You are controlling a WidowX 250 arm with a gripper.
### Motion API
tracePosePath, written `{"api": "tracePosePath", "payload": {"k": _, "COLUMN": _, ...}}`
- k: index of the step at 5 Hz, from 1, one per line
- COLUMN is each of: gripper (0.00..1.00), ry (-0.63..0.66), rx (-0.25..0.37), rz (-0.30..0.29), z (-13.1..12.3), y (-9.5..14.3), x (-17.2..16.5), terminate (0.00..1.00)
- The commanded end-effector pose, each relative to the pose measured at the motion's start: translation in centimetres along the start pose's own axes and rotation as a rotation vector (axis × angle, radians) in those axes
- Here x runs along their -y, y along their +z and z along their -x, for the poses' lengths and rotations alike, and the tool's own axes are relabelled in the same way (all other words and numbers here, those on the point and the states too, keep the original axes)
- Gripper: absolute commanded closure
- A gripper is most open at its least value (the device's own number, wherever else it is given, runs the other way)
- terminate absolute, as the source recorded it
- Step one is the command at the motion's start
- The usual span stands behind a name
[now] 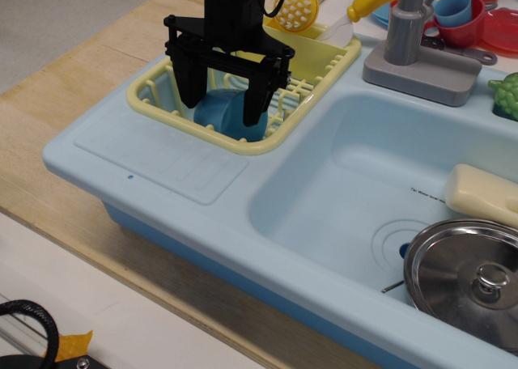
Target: Flip cup upright
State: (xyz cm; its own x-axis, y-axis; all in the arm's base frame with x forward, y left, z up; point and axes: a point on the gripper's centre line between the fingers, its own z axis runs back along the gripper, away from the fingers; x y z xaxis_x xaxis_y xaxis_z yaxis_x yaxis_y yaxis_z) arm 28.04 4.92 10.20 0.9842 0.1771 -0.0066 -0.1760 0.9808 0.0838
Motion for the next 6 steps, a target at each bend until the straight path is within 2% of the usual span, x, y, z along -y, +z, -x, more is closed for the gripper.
{"api": "tracePosePath", "payload": {"k": 1, "gripper": 0.0, "ry": 0.002, "rx": 0.035, "rz": 0.003, "z": -1.23, "y": -0.09, "x": -1.51, "terminate": 0.0}}
{"api": "tracePosePath", "payload": {"k": 2, "gripper": 1.0, "ry": 0.01, "rx": 0.039, "rz": 0.005, "z": -1.4, "y": -0.29, "x": -1.48, "terminate": 0.0}}
{"api": "tracePosePath", "payload": {"k": 4, "gripper": 1.0, "ry": 0.064, "rx": 0.03, "rz": 0.038, "z": -1.24, "y": -0.11, "x": -1.41, "terminate": 0.0}}
{"api": "tracePosePath", "payload": {"k": 5, "gripper": 1.0, "ry": 0.134, "rx": -0.011, "rz": 0.062, "z": -1.31, "y": -0.35, "x": -1.5, "terminate": 0.0}}
{"api": "tracePosePath", "payload": {"k": 6, "gripper": 1.0, "ry": 0.148, "rx": -0.073, "rz": 0.079, "z": -1.68, "y": -0.97, "x": -1.59, "terminate": 0.0}}
